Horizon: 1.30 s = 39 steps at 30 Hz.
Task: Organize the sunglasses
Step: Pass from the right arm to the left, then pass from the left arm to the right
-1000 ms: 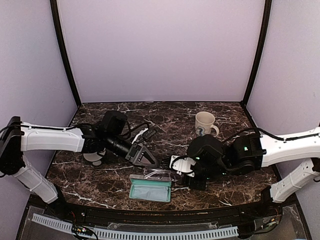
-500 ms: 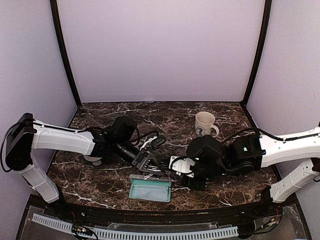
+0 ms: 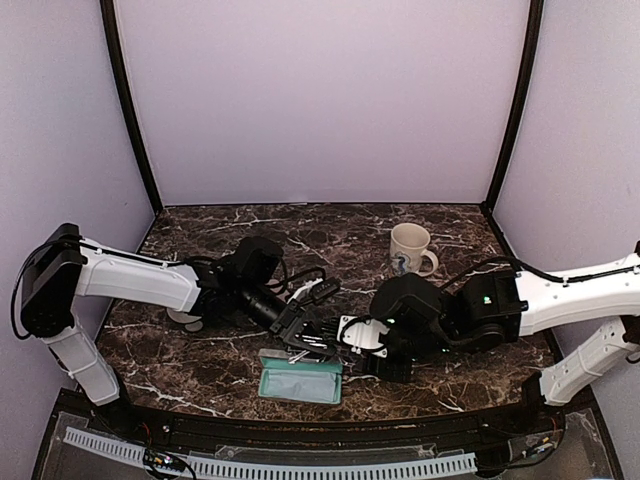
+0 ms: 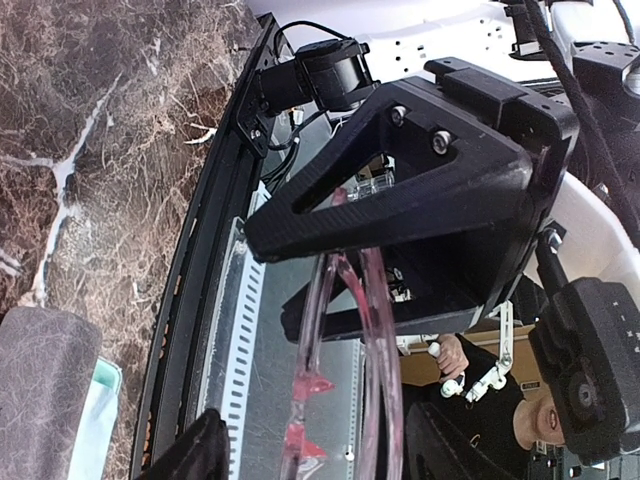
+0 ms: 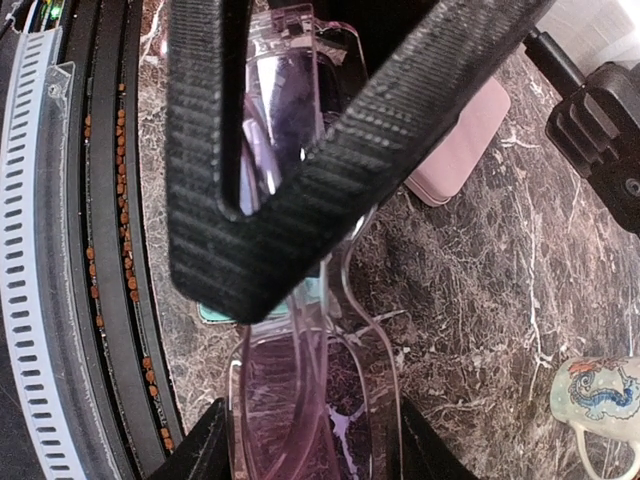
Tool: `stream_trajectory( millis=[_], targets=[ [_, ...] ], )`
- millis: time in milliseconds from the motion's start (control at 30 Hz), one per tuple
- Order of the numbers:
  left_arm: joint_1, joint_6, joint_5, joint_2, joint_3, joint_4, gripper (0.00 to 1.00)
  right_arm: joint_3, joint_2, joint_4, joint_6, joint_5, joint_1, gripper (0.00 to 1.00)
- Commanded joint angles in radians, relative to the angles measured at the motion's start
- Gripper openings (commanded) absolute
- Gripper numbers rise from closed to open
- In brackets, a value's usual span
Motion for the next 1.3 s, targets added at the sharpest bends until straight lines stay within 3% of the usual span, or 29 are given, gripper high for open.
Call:
stream_trajectory(
  millis=[0, 233, 333, 433, 667, 767, 1267],
  targets=[
    [-0.008, 0.029, 0.010, -0.025, 0.024, 0.011, 0.59, 0.006, -0.012, 0.072, -0.009, -0.039, 0.014, 0.24],
    [-0.005, 0.074, 0.005, -0.047, 0.023, -0.028, 0.49, 0.001, -0.043, 0.067, -0.009, -0.090, 0.014, 0.24],
    [-0.003, 0.086, 0.006, -0.054, 0.023, -0.035, 0.62, 0.000, -0.059, 0.066, -0.009, -0.111, 0.014, 0.23],
    [-0.001, 0.093, 0.012, -0.066, 0.022, -0.036, 0.66, 0.002, -0.067, 0.053, -0.009, -0.109, 0.014, 0.23],
    [-0.001, 0.137, 0.049, -0.061, 0.051, -0.108, 0.58, 0.007, -0.046, 0.037, -0.010, -0.104, 0.014, 0.23],
    [-0.002, 0.135, 0.073, -0.054, 0.062, -0.115, 0.49, 0.012, -0.033, 0.031, -0.013, -0.098, 0.015, 0.23],
    [-0.004, 0.156, 0.094, -0.032, 0.066, -0.182, 0.36, 0.045, 0.022, 0.036, -0.036, -0.081, 0.014, 0.24]
  ],
)
